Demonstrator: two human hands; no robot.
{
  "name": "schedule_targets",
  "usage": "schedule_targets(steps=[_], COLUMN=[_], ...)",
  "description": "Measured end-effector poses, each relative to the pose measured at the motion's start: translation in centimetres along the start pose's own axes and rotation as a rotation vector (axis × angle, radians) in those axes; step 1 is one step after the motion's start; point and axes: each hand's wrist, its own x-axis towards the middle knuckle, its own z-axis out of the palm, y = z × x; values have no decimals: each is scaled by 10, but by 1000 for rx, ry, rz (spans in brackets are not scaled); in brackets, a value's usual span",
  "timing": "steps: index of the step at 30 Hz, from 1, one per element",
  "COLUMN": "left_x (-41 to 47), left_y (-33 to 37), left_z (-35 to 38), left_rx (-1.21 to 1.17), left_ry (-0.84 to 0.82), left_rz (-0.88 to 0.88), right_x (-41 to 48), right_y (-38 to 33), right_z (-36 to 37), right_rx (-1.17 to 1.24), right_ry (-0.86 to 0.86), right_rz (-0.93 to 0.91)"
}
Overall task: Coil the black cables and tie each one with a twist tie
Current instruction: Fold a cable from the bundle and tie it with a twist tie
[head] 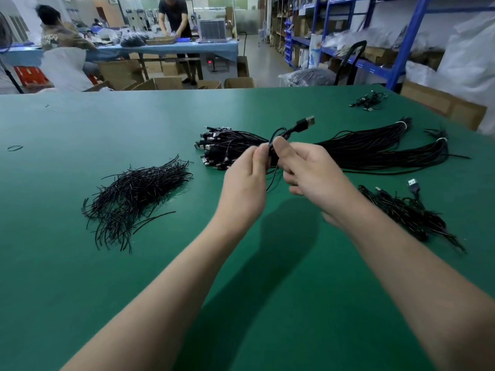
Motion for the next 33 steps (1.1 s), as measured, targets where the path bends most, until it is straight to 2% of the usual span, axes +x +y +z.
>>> schedule_targets(steps=[4,10,14,17,20,22,28,33], left_x=[-21,-54,-63,-46,-27,-21,-17,-16], left_y=[-16,-29,-30,-32,-47,-60,-88,-98], left_z=[6,5,-6,-35,-76,-103,-139,-141], left_rx=[-58,-56,93,348,799,949,1107,1158], left_ry=[-23,-148,-280,-332,-150,-15,33,24], left_rz=[-16,-91,-100,-75,47,42,-63,-38], right_x=[-10,-41,-55,-59,-64,-67,-71,-73], right_y=[15,38,44,44,46,47,47,50], right_z=[22,28,23,19,19,22,22,23], right_rx=[99,229,187,140,78,22,-67,-64], right_ry=[179,233,250,247,213,196,160,132], right_rz=[63,103,149,186,227,228,203,194])
